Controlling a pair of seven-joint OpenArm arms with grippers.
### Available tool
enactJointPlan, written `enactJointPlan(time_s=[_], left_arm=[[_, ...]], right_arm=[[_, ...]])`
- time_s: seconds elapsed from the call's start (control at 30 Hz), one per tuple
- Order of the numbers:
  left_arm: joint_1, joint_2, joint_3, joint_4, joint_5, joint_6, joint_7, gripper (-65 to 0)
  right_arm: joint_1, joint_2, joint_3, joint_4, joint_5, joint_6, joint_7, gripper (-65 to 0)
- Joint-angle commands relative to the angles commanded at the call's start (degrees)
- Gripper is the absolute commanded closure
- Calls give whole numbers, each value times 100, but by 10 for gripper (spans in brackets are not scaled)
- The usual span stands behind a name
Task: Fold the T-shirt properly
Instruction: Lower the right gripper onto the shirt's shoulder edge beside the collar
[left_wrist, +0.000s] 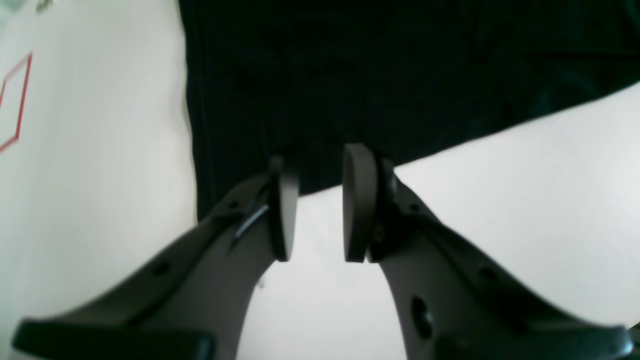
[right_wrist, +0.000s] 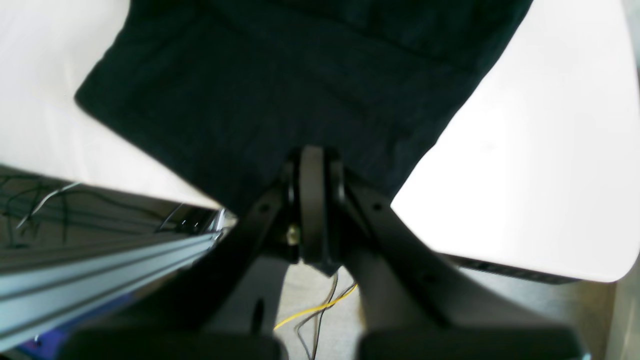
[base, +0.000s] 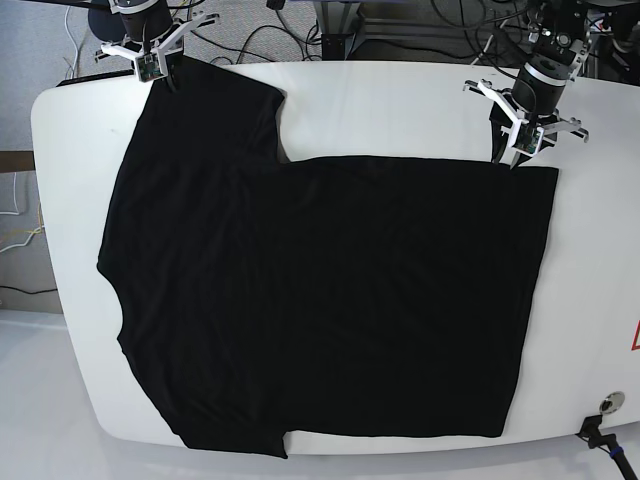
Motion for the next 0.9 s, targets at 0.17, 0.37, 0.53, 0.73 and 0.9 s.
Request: enactJointPlan(time_s=[0.17,0.37,0.53,0.73,0.9], left_arm=[[-27,-164,-65,-15,51,-166,33,-191],[-17,-397,-104,-55,220,-377,22,-221],[30,-730,-135,-126,562,-924,29,-242],[20,-1179,-167,-238,1171,-942,-97,-248],[-33,-1355,-175,-332,1448,-1015,-184,-252]], right_arm=[[154,11,-57,98,-272,-343,72,0],[298,33,-33,106,-963,-392,84,-87],[366,90,-72,141,-919,-339,-6,-254],[346,179,-82,693,-861,-8,-348,-282],[333,171,-102,1100,-840,180,-504,-294]])
